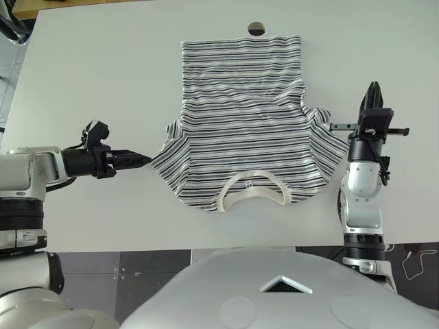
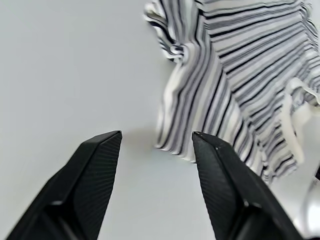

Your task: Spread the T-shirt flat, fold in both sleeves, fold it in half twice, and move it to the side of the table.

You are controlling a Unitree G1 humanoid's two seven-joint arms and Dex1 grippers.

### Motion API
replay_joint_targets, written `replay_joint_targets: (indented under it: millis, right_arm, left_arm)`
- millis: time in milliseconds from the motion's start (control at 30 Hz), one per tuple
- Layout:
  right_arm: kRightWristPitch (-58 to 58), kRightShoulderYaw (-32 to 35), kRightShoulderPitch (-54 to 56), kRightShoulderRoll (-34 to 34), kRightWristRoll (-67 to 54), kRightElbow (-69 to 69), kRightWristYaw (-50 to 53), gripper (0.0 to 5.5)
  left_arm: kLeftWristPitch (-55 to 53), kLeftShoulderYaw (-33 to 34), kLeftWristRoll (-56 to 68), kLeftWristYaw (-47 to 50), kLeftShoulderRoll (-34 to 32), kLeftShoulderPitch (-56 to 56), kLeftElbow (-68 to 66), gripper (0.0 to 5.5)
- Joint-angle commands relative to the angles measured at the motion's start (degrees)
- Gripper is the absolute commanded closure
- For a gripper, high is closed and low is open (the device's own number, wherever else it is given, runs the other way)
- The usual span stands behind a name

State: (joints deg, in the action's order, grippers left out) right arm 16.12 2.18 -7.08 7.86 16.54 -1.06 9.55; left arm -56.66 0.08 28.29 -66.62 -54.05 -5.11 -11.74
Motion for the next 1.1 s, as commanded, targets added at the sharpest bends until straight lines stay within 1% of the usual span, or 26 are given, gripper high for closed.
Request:
replay_joint_targets:
  millis: [33,100,133,233,267,333,367,500,533,633,767,867,933,1000,1100]
  right_arm:
    - [-1.1,0.3,0.1,0.2,0.0,-1.0,0.0,5.4]
    - [-1.3,0.3,0.0,0.1,0.0,-1.4,0.0,5.4]
    - [-1.4,0.3,-0.1,0.1,0.1,-1.5,-0.1,5.4]
    - [-1.6,0.4,-0.3,0.1,0.1,-2.0,-0.1,5.4]
    - [-1.7,0.4,-0.4,0.1,0.1,-2.0,-0.1,5.4]
    - [-1.8,0.3,-0.5,0.2,0.1,-2.1,-0.1,5.4]
    - [-1.7,0.3,-0.5,0.2,0.1,-2.1,-0.1,5.4]
    - [-1.7,0.3,-0.5,0.2,0.1,-2.1,0.0,5.4]
    - [-1.7,0.3,-0.5,0.2,0.2,-2.1,0.0,5.4]
    - [-1.8,0.3,-0.6,0.2,0.2,-2.2,0.0,5.4]
    - [-1.9,0.1,-0.7,0.2,0.3,-2.3,0.0,5.4]
    - [-1.9,0.2,-0.9,0.2,0.3,-2.6,-0.1,5.4]
    - [-2.0,0.0,-0.7,0.2,0.3,-2.4,-0.2,5.4]
    - [-1.9,-0.2,-0.5,0.4,0.2,-2.0,-0.6,5.4]
    - [-2.8,-0.9,-0.5,0.7,0.0,-2.7,-1.9,5.4]
  left_arm:
    - [-1.7,-3.8,0.0,-0.4,1.1,3.2,2.7,2.87]
    - [-1.7,-4.2,0.0,0.2,1.9,2.6,2.2,3.14]
    - [-1.8,-4.1,0.1,0.5,2.1,2.5,2.1,3.46]
    - [-0.5,-4.1,-0.9,1.0,2.6,1.3,0.4,3.97]
    - [-0.1,-4.0,-1.1,1.2,2.7,0.7,-0.4,4.21]
    - [0.5,-3.6,-1.3,1.6,3.1,-0.6,-1.9,4.52]
    - [0.7,-3.5,-1.2,1.8,3.4,-1.0,-2.4,4.58]
    - [1.0,-4.0,-1.2,1.5,3.7,-1.4,-2.5,5.29]
    - [1.1,-4.2,-1.1,0.9,3.4,-1.2,-1.9,5.38]
    - [2.5,-4.0,0.4,-2.7,0.9,-1.1,3.0,5.38]
    - [1.9,-3.5,3.3,-5.1,-0.9,-3.2,14.6,5.38]
    - [1.4,-7.2,2.8,-3.0,-0.1,-3.9,23.6,5.38]
    - [1.2,-10.4,1.3,-0.8,1.3,-4.4,26.5,5.38]
    - [1.1,-14.2,-0.6,1.5,3.6,-5.9,27.5,5.38]
    - [0.5,-19.8,-3.8,6.5,9.2,-7.9,26.5,5.38]
